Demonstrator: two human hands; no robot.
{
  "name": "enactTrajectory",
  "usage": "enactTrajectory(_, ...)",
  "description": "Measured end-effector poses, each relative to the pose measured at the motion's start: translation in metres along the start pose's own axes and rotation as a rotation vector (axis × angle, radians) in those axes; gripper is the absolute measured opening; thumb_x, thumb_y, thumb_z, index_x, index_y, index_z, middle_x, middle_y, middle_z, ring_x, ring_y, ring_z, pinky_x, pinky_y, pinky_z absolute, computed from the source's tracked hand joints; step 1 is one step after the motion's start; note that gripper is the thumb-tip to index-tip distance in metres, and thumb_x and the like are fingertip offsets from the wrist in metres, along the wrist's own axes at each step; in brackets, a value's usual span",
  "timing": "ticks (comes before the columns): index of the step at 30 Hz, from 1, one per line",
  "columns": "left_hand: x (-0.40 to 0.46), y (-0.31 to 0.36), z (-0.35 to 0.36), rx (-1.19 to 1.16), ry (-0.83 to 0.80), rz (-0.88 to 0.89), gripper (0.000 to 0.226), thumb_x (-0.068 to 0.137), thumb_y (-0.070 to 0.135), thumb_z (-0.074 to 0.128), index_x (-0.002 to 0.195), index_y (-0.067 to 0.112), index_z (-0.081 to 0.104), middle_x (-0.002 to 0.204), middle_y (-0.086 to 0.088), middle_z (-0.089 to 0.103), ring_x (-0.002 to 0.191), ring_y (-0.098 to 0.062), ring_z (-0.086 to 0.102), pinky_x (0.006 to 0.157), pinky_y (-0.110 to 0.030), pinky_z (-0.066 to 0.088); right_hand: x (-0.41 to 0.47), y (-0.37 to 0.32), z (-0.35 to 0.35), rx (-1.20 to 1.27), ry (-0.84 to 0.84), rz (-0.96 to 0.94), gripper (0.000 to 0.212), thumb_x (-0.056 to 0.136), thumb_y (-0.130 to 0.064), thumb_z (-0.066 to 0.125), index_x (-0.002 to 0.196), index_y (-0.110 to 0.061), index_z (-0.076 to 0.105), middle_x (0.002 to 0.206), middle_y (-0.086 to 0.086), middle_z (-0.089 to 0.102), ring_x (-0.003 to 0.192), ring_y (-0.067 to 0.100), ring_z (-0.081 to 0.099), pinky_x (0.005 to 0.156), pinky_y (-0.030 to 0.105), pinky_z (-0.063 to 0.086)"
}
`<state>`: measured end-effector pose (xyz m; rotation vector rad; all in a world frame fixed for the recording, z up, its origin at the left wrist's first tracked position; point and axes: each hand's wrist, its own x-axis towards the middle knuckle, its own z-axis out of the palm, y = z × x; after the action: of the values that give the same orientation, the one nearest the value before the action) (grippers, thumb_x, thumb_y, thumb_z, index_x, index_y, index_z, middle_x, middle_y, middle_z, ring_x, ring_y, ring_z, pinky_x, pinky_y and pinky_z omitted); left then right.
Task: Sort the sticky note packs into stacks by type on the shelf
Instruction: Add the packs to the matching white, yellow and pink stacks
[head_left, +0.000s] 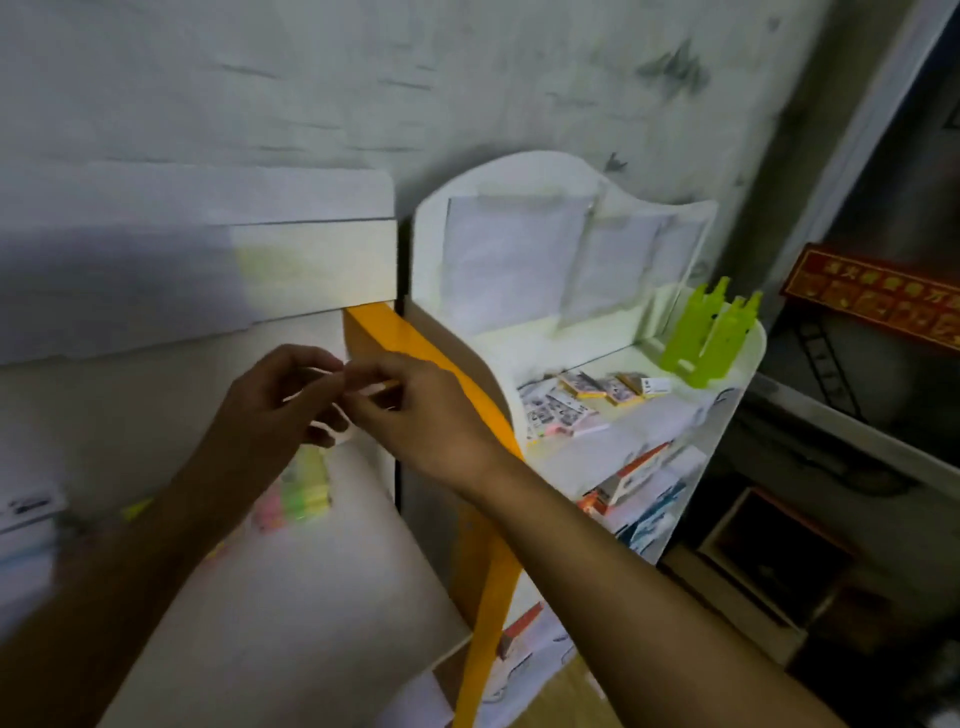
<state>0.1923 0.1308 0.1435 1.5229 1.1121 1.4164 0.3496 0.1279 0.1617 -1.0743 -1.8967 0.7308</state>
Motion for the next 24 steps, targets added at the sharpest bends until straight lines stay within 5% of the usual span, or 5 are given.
enactTrajectory(4,0.0,0.038,0.08,-0.003,-0.051,0.06,0.014,0.093,0.011,0.055,0.099,0.02,0.063,0.087,0.001,0.072,0.073,-0.014,0.071,0.064,-0.024,0.058,-0.026,0.018,-0.086,0.057,0.086,-0.033,0.026,0.088,-0.024,0.066,0.113,-0.018,0.066,0.106,-0.003,0.071,0.088,0.008,0.068,0.083,0.024,0.056)
enactTrajectory(8,-0.002,0.053,0.17,0.086,-0.112,0.048,0.02,0.093,0.005,0.054,0.112,0.006,0.059,0.104,-0.002,0.069,0.085,-0.014,0.071,0.07,-0.023,0.059,-0.056,0.065,-0.174,0.112,0.124,0.04,0.022,0.087,-0.022,0.067,0.109,-0.024,0.066,0.103,-0.006,0.071,0.078,0.004,0.067,0.076,0.023,0.055)
enactTrajectory(13,0.0,0.039,0.25,0.165,-0.1,0.031,0.02,0.09,0.004,0.06,0.095,0.023,0.063,0.099,0.008,0.071,0.088,-0.01,0.071,0.076,-0.029,0.058,-0.078,0.127,-0.249,0.148,0.122,0.101,0.019,0.087,-0.018,0.066,0.104,-0.027,0.066,0.09,-0.015,0.068,0.068,-0.004,0.063,0.07,0.018,0.051)
enactTrajectory(17,0.01,0.006,0.297,0.213,-0.13,-0.111,0.022,0.089,0.007,0.063,0.093,0.029,0.063,0.104,0.002,0.069,0.1,-0.027,0.065,0.082,-0.042,0.053,-0.078,0.175,-0.278,0.182,0.137,0.137,0.019,0.088,-0.019,0.065,0.105,-0.027,0.067,0.083,-0.017,0.067,0.072,-0.003,0.064,0.071,0.02,0.049)
enactTrajectory(24,0.059,-0.045,0.353,0.442,-0.052,-0.153,0.015,0.093,0.019,0.059,0.103,0.03,0.059,0.096,0.023,0.055,0.095,-0.003,0.059,0.088,-0.031,0.053,-0.033,0.243,-0.285,0.144,0.091,0.146,0.018,0.089,-0.022,0.064,0.102,-0.033,0.066,0.086,-0.015,0.068,0.086,0.005,0.067,0.078,0.02,0.052)
